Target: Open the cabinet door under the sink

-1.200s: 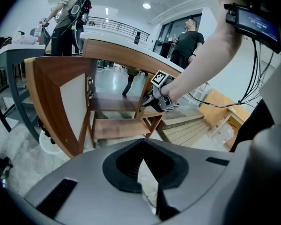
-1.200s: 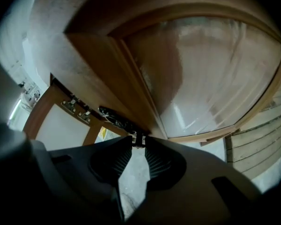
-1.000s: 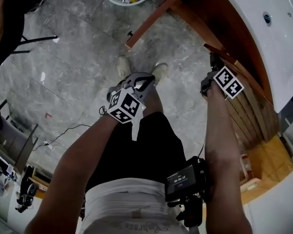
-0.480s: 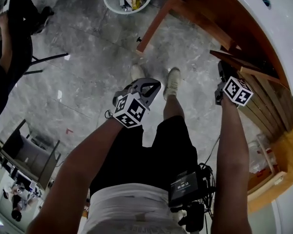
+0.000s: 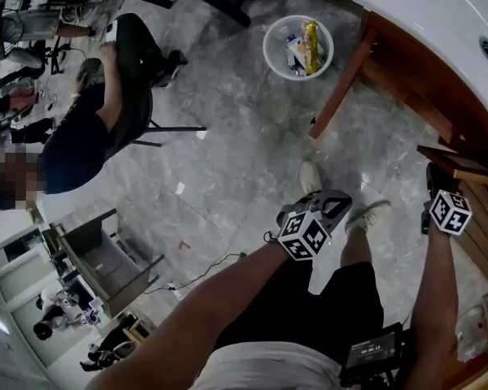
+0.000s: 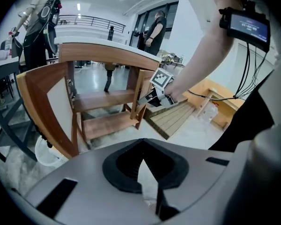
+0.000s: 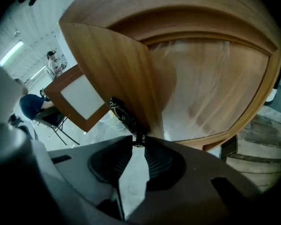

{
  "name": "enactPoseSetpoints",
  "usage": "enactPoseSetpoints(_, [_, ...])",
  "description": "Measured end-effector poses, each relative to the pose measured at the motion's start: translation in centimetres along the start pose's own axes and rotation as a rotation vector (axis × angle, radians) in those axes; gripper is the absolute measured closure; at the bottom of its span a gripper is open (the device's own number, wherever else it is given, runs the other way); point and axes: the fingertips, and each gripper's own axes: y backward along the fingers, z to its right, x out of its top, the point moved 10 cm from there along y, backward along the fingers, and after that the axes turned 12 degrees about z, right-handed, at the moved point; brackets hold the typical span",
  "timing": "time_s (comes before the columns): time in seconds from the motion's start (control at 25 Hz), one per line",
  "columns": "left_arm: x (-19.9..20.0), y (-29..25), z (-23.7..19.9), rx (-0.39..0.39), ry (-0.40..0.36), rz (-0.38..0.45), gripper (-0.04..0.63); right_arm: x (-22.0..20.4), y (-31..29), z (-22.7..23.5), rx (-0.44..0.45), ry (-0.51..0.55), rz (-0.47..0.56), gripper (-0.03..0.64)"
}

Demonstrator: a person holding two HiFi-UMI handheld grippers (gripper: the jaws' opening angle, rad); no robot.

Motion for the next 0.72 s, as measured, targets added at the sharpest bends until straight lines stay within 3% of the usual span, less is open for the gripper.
enactPoseSetpoints(0.4, [3.3,-2.3,3.8,0.039,-0.031,0.015,0.586,-1.3,2.5,0.0,0.090,0.087,-0.027,0.528])
enactPoseSetpoints(0.72, [4.1,-5.8,7.3,-0.001,-0.044,-0.006,0.586,-3.8,5.0,1.3,0.233,0.272,-0.122,0.528])
